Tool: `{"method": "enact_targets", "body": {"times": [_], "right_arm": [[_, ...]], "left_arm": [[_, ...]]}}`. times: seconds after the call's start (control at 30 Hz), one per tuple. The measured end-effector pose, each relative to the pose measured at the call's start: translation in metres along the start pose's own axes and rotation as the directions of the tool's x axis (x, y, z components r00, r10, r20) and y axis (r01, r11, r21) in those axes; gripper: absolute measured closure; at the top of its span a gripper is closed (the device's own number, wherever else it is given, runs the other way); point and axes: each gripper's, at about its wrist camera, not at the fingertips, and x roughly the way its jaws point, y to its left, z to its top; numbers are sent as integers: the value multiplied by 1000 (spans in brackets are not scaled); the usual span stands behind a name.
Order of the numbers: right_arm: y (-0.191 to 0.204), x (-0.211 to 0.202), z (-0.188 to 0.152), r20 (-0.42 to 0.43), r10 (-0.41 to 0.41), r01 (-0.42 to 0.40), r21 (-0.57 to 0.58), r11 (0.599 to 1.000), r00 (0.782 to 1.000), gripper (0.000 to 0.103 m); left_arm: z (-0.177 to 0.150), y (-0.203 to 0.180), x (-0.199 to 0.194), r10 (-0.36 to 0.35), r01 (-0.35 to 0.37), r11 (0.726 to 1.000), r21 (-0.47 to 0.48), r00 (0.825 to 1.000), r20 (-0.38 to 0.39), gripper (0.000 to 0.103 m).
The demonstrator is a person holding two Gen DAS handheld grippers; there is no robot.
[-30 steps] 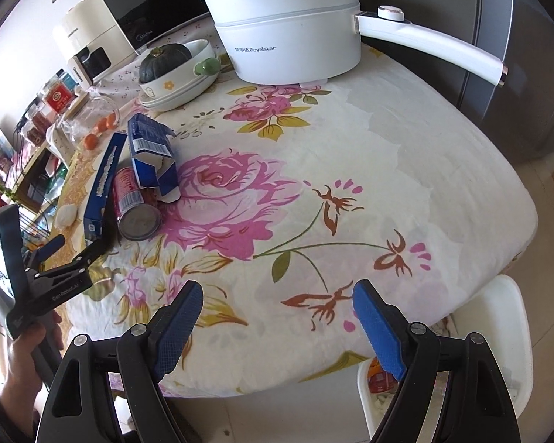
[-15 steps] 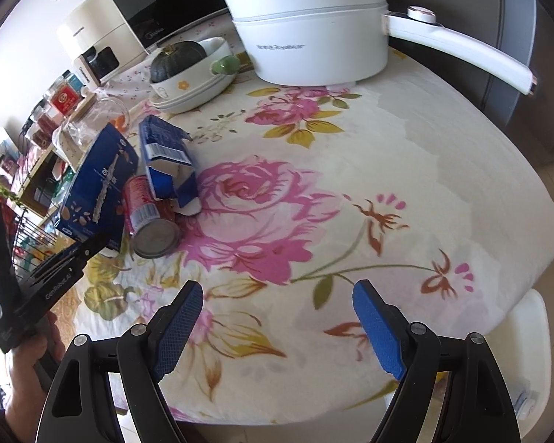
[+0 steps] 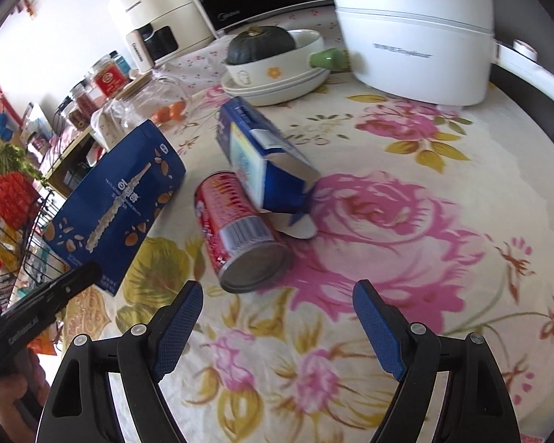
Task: Collect trash
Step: 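Move both tools back to the table and grasp the blue box with the left tool, then grasp the red milk can with the right tool while the left tool holds the blue box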
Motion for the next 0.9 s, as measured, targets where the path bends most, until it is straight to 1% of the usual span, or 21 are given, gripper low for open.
{"method": "enact_targets", "body": {"times": [0.1, 0.2, 0.23, 0.3, 0.33, 0.37, 0.4, 0.43, 0.53, 0.63, 0.7, 0.73, 0.77, 0.8, 0.83, 0.87, 0.9], "right_arm": [[5, 10, 2, 13, 1, -1, -8, 1000, 1000, 20], [3, 17, 4, 20, 9, -9, -1, 1000, 1000, 27], [1, 19, 5, 22, 21, -21, 2, 1000, 1000, 33], [0, 19, 5, 25, 67, -67, 4, 998, 997, 49], [1, 17, 5, 25, 88, -88, 0, 996, 996, 68], [2, 15, 5, 21, 83, -83, -7, 997, 996, 80], [4, 13, 5, 21, 76, -76, -22, 997, 997, 86], [6, 9, 4, 23, 69, -68, -44, 997, 997, 94], [7, -4, 2, 24, 67, -65, -67, 996, 997, 95], [4, -20, -1, 35, 63, -60, -77, 995, 997, 95], [-1, -26, -3, 30, 60, -58, -59, 997, 998, 92], [-4, -27, -3, 23, 62, -60, -49, 997, 998, 84], [-6, -28, -4, 16, 56, -55, -42, 998, 998, 64], [-8, -28, -5, 20, 44, -43, -35, 998, 999, 50], [-10, -29, -6, 38, 37, -36, -28, 999, 999, 27], [-10, -29, -6, 51, 38, -37, -26, 999, 998, 24], [-9, -25, -4, 48, 41, -39, -24, 999, 998, 24]], "left_arm": [[-5, 4, 1, 0, 0, 1000, 0, 1000, -18, 77], [-7, 7, 1, 0, 0, 1000, -6, 1000, -30, 77], [-7, 7, 0, 0, -1, 1000, -6, 1000, -30, 77], [-7, 7, -2, -2, 2, 1000, -5, 1000, -24, 77], [-6, 7, -4, -4, 4, 1000, -4, 1000, -20, 77], [-6, 6, -6, -6, 6, 1000, -3, 1000, -15, 77], [-6, 5, -9, -9, 9, 1000, -2, 1000, -8, 77], [-5, 4, -12, -12, 12, 1000, -2, 1000, -1, 77], [-4, 0, -22, -28, 29, 1000, -7, 999, 21, 77], [-5, -4, -32, -50, 51, 999, -18, 998, 38, 77], [-6, -6, -38, -58, 59, 998, -27, 997, 46, 77], [-6, -6, -39, -57, 59, 998, -31, 997, 49, 77], [-6, -5, -40, -56, 57, 998, -36, 997, 50, 77], [-6, -4, -40, -53, 55, 998, -44, 997, 51, 77], [-6, -3, -40, -49, 52, 997, -51, 997, 51, 77], [-5, -2, -40, -47, 50, 997, -53, 998, 51, 77], [-5, -2, -40, -42, 45, 998, -52, 998, 50, 77]]}}
